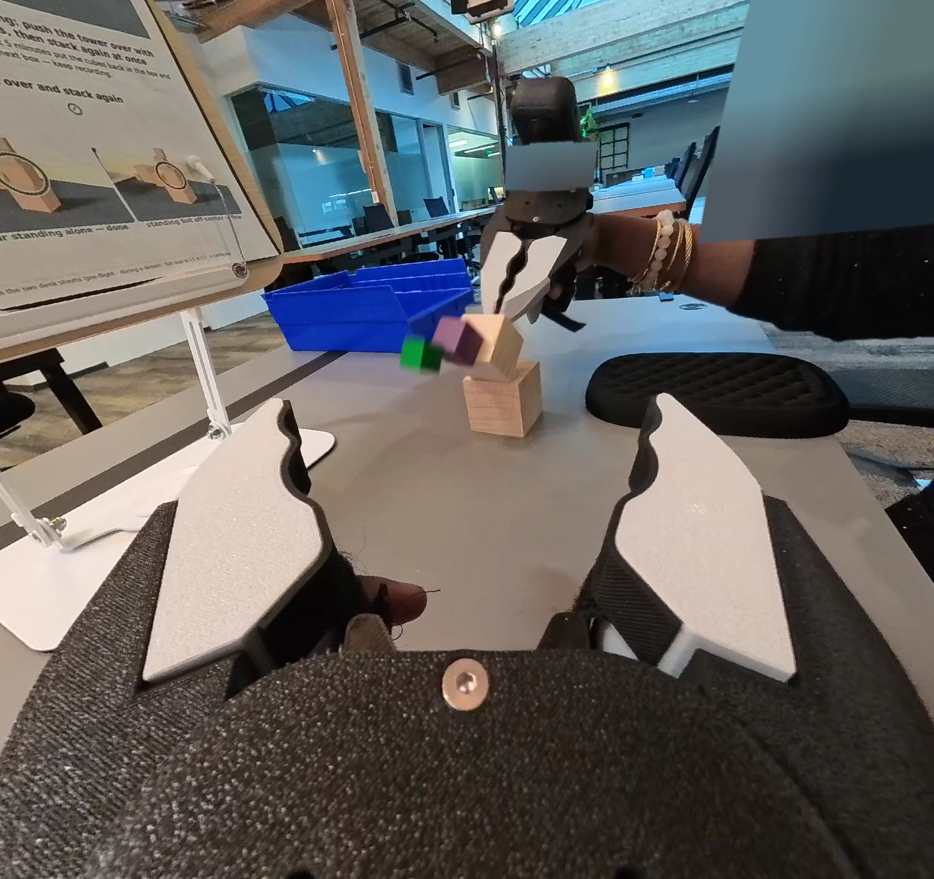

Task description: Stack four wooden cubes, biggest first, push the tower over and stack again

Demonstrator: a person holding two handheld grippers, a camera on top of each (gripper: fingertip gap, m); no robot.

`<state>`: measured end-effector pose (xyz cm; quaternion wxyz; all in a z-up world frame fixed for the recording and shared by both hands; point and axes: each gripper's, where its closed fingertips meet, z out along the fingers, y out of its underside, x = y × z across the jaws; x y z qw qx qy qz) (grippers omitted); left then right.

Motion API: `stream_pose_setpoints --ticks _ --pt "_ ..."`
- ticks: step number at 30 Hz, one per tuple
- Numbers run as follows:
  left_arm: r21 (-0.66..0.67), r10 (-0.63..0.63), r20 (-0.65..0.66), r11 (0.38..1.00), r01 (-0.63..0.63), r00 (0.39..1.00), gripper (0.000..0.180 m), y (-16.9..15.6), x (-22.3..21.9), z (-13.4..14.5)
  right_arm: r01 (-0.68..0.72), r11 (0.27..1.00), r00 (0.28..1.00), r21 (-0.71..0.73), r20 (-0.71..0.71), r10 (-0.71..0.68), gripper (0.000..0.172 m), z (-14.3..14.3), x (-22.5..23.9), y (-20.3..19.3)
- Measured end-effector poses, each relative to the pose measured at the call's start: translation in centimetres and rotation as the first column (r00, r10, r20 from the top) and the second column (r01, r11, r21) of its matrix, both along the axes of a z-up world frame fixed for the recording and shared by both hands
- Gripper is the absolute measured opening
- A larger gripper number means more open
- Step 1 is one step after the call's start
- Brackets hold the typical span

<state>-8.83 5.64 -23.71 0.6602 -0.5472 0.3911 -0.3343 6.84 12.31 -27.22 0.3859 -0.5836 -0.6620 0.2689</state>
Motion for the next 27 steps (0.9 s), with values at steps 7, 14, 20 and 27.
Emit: stream_pose_setpoints --ticks 7,14,20,27 --pt "-0.004 0.003 0.003 1.000 -0.003 1.000 0.124 0.1 0.0 0.0 -0.066 0.998 0.992 0.007 -0.111 0.066 0.000 1.4 -2.6 -1.1" --pt "-0.010 0.005 0.006 1.000 -0.005 1.000 0.123 0.2 -0.1 0.0 -0.081 0.996 0.938 -0.031 -0.339 0.065 0.038 5.4 -4.1 -3.0" --pt "-0.011 0.012 0.008 1.000 -0.012 1.000 0.123 0.3 -0.1 0.0 0.256 0.956 0.736 -0.146 -0.612 -0.290 0.099 9.6 -3.5 -2.1" --pt "-0.002 0.019 -0.006 1.000 -0.019 1.000 0.122 0.2 0.0 -0.1 0.584 0.790 0.529 -0.186 -0.651 -0.544 0.110 9.7 -2.3 -5.3"
